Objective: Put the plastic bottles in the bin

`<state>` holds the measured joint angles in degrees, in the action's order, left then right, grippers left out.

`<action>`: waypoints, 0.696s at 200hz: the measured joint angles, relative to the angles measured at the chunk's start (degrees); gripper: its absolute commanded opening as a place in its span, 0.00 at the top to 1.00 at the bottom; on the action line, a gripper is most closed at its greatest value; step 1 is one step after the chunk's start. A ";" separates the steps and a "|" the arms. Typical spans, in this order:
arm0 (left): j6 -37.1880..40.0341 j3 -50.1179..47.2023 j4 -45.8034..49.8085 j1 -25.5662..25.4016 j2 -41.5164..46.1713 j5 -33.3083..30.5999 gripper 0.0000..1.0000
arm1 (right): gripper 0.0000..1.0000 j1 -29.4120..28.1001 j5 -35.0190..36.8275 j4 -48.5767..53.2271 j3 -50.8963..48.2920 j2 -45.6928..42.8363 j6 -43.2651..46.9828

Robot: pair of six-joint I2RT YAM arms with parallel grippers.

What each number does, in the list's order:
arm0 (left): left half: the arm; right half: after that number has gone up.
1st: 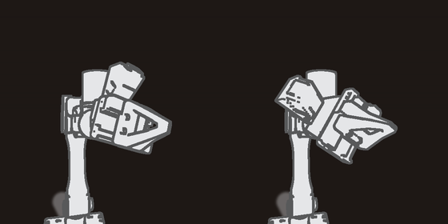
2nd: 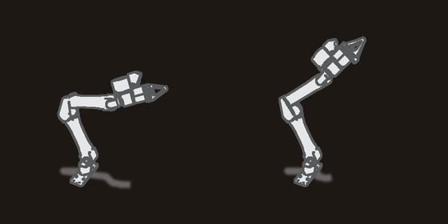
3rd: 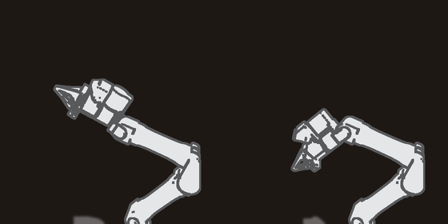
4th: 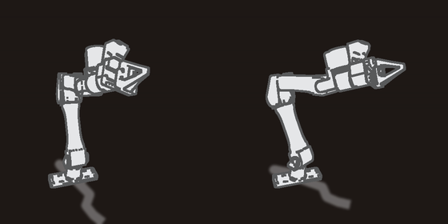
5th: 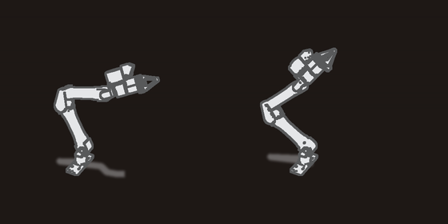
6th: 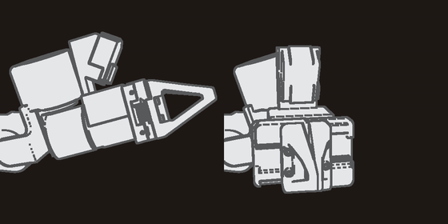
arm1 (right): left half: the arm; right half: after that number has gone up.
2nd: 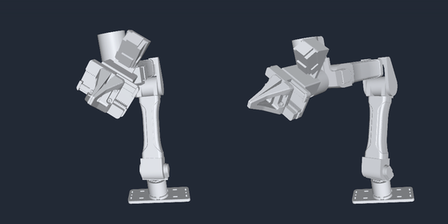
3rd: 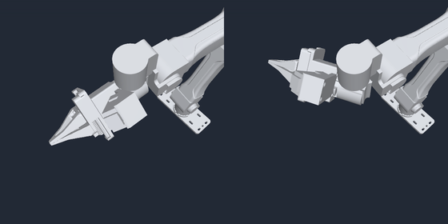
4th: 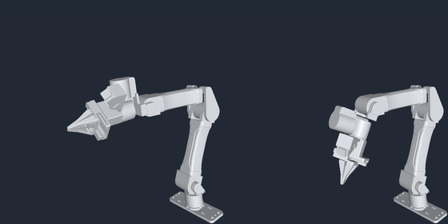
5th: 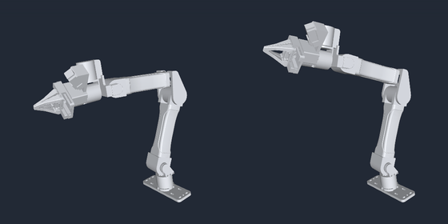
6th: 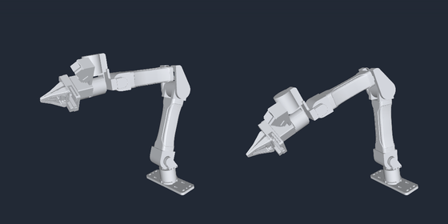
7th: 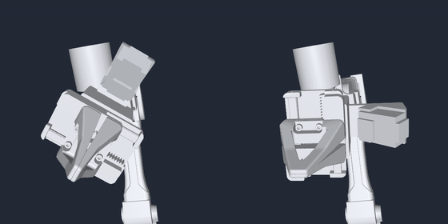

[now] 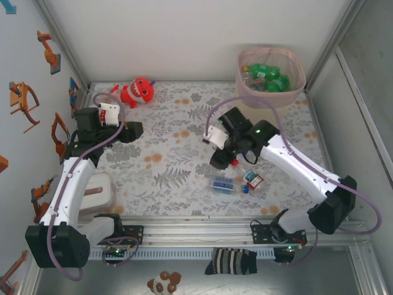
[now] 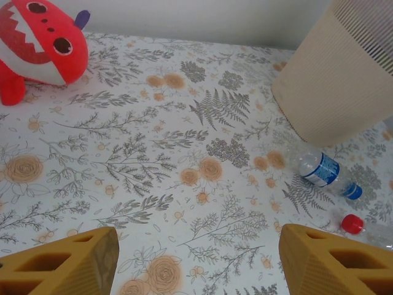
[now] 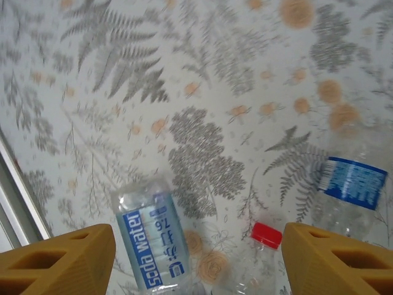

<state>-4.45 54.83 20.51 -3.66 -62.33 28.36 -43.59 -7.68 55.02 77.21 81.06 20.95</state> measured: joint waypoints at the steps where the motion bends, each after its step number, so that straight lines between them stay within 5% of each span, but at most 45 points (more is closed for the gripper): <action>1: -0.02 0.00 0.00 0.00 0.00 0.00 0.31 | 0.28 -0.20 0.15 0.02 -0.04 0.09 0.13; 81: -0.20 0.00 -0.17 0.00 -0.33 0.00 0.31 | 0.17 -12.26 11.10 2.38 -1.49 15.13 5.07; 139: -0.22 0.00 -0.20 0.00 -0.33 0.00 0.31 | 0.14 -14.73 14.97 3.21 -1.44 23.32 4.55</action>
<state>-4.67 54.83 20.32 -3.66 -62.65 28.36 -58.33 7.29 58.24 75.77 104.38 25.50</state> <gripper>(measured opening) 0.692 0.868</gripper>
